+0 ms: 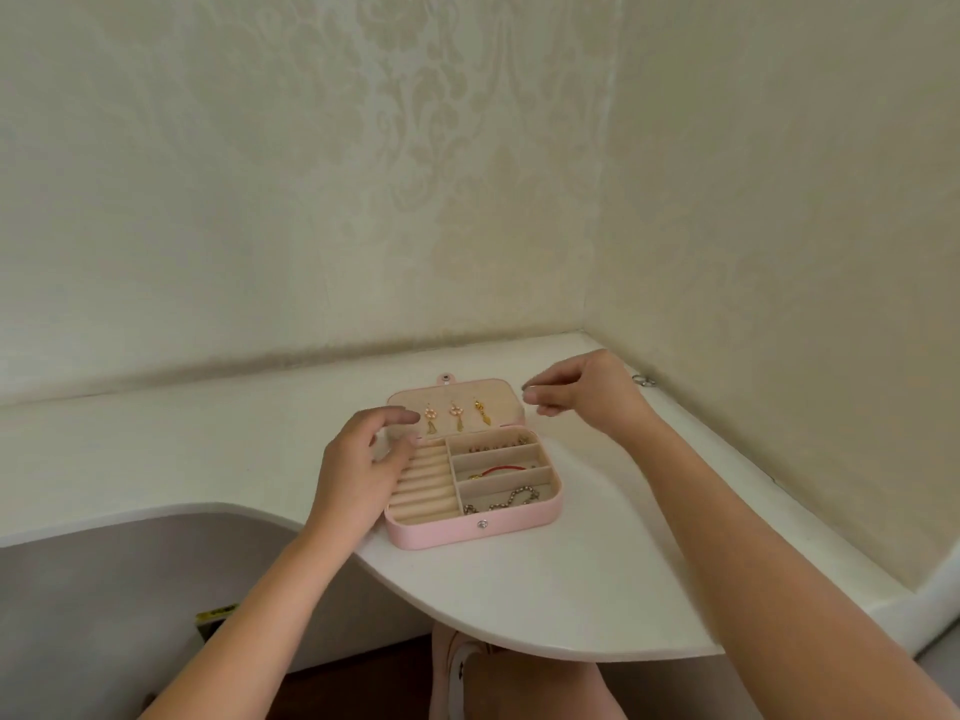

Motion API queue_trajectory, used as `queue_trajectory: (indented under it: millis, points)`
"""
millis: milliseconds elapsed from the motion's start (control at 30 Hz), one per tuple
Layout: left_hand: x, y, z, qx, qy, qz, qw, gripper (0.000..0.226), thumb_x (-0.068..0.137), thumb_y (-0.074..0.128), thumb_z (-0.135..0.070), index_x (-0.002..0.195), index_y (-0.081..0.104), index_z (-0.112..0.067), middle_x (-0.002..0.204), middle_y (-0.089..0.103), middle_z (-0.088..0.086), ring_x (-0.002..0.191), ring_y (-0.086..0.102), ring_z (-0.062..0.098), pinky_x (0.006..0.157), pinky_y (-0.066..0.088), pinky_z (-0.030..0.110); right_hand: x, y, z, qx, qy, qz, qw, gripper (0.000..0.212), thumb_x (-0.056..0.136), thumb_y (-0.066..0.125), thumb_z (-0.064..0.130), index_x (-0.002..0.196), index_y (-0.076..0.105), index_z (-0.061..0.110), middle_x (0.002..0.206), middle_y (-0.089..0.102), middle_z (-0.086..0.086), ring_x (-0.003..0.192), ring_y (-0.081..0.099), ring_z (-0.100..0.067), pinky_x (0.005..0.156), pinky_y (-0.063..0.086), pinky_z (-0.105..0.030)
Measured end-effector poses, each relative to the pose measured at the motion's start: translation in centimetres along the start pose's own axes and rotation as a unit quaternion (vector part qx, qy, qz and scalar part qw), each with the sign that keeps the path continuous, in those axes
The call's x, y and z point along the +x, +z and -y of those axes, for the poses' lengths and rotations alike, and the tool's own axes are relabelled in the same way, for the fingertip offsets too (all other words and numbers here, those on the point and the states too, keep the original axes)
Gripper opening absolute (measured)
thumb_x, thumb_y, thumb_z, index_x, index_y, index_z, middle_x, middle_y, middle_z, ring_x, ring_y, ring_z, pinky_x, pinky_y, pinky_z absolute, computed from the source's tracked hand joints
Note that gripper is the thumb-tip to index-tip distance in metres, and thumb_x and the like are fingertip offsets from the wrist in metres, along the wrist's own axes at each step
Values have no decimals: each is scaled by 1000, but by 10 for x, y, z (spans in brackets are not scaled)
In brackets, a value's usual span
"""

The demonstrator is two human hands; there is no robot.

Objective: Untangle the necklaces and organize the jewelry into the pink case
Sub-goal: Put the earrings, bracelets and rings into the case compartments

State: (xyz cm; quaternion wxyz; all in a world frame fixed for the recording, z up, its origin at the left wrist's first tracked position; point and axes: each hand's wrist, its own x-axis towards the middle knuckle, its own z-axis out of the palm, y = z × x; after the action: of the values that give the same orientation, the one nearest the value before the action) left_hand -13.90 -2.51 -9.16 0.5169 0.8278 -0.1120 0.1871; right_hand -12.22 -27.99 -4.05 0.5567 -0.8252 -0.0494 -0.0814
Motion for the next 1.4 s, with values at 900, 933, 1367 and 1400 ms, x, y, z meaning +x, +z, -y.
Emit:
queue_trajectory:
  millis: [900, 933, 1367, 1400]
  points:
    - [39, -28, -26, 282, 63, 197, 937, 8, 80, 76, -27, 84, 78, -21, 78, 73, -4, 75, 64, 16, 71, 47, 30, -12, 48, -7, -172, -92, 103, 975, 15, 88, 63, 11, 94, 76, 18, 87, 72, 5, 80, 64, -10, 71, 46, -13]
    - [40, -28, -26, 300, 71, 204, 929, 8, 81, 75, -27, 86, 78, -20, 79, 73, -3, 76, 64, 16, 70, 46, 29, -12, 48, -7, -173, -94, 103, 975, 15, 89, 63, 11, 94, 76, 17, 88, 73, 4, 79, 64, -10, 70, 46, -13]
    - [42, -14, -43, 476, 135, 269, 826, 9, 90, 61, -26, 89, 69, -22, 88, 67, -4, 82, 56, 15, 66, 36, 26, -6, 36, -8, -148, -98, 37, 983, 14, 89, 63, 10, 95, 75, 14, 82, 68, 11, 75, 61, -1, 69, 41, -4]
    - [41, -14, -44, 500, 152, 270, 809, 9, 90, 59, -24, 85, 66, -21, 85, 64, -3, 81, 56, 17, 64, 33, 27, -4, 31, -9, -153, -93, 18, 984, 15, 90, 62, 9, 95, 75, 14, 82, 67, 11, 76, 60, -1, 68, 40, -3]
